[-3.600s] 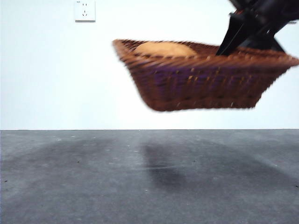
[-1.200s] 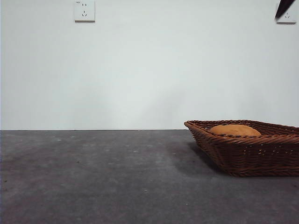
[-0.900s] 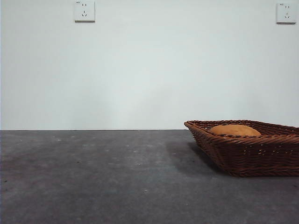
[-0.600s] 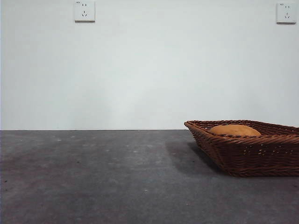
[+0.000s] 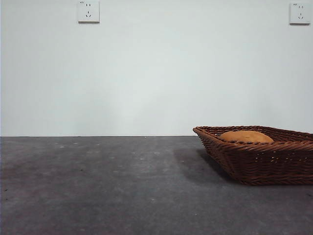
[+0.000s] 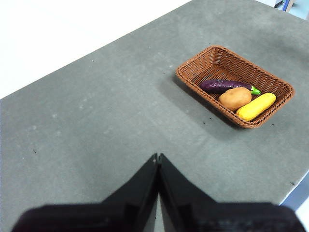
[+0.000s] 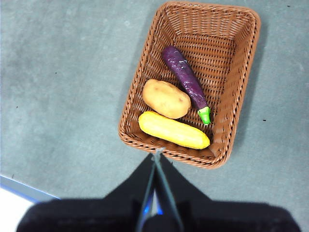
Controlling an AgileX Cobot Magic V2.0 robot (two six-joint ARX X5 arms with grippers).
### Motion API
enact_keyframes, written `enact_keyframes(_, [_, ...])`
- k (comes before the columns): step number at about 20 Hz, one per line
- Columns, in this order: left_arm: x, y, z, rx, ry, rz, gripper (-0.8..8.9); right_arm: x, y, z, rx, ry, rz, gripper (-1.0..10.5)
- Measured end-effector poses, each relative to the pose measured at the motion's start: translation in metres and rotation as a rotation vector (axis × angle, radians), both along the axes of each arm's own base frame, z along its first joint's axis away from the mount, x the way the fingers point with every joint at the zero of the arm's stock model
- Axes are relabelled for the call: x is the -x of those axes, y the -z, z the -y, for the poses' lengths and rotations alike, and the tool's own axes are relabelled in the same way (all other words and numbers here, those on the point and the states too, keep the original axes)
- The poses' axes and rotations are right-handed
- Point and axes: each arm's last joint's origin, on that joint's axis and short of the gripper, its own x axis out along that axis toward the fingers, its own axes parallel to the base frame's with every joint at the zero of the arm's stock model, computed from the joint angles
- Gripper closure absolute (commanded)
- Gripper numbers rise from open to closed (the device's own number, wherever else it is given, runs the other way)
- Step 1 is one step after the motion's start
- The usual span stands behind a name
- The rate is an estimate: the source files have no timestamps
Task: Help me put the vegetables on the table into the basket
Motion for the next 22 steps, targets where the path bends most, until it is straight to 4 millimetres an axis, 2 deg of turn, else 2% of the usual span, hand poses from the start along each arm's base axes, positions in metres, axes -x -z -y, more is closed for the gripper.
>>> enact_keyframes(17, [-0.042, 0.009, 0.014, -0.037, -0.002, -0.111, 8.18, -0.010, 0.005, 0.001, 0.047, 0.033, -0.030, 9.5])
enact_keyframes(22, [-0.044, -0.005, 0.011, -0.001, -0.060, 0.054, 8.18, -0.011, 0.005, 0.002, 0.065, 0.046, -0.030, 9.5])
